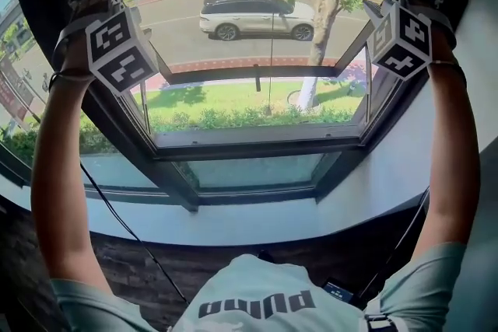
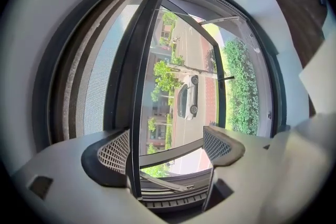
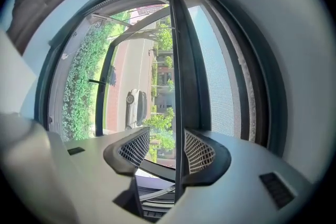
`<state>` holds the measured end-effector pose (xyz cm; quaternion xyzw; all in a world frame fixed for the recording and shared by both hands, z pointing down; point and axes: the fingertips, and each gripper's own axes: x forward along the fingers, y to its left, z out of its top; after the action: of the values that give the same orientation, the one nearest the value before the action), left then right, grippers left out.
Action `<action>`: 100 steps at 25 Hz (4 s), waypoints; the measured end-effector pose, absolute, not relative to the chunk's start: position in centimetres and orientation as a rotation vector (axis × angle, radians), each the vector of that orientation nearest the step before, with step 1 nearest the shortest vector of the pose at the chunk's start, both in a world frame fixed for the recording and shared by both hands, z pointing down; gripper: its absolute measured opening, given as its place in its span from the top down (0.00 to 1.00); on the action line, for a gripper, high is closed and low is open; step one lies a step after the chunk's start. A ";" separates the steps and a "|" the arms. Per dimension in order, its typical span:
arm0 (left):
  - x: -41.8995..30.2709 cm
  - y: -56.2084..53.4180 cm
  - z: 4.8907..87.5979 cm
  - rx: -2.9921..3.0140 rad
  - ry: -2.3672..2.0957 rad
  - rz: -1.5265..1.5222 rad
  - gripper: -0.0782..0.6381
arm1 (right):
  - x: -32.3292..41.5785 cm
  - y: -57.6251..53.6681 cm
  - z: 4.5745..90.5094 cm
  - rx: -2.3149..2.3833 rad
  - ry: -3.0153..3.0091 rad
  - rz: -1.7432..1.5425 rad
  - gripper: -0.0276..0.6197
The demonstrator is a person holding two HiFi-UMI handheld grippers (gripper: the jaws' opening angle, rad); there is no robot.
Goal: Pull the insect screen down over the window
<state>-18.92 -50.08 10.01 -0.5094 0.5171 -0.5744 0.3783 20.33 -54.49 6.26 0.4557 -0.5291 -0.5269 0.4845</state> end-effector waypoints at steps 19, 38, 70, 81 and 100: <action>-19.1 -48.7 20.5 -1.368 1.275 -1.535 0.29 | 20.3 -53.4 16.5 0.989 -1.312 -1.227 0.64; -18.7 -49.6 31.2 -1.425 1.240 -1.574 0.29 | 20.8 -54.4 27.1 0.841 -1.291 -1.177 0.64; -18.7 -48.7 32.5 -1.457 1.235 -1.590 0.29 | 20.7 -54.1 28.2 0.784 -1.263 -1.153 0.68; -18.5 -48.7 39.1 -1.472 1.211 -1.637 0.29 | 20.9 -54.1 34.7 0.774 -1.250 -1.137 0.68; -18.4 -48.8 53.3 -1.515 1.160 -1.744 0.29 | 20.9 -54.0 48.9 0.735 -1.287 -1.023 0.68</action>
<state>-18.38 -48.82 53.31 -0.5636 0.4313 -0.6488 0.2745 20.87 -53.96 48.85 0.3199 -0.5601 -0.4451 0.6212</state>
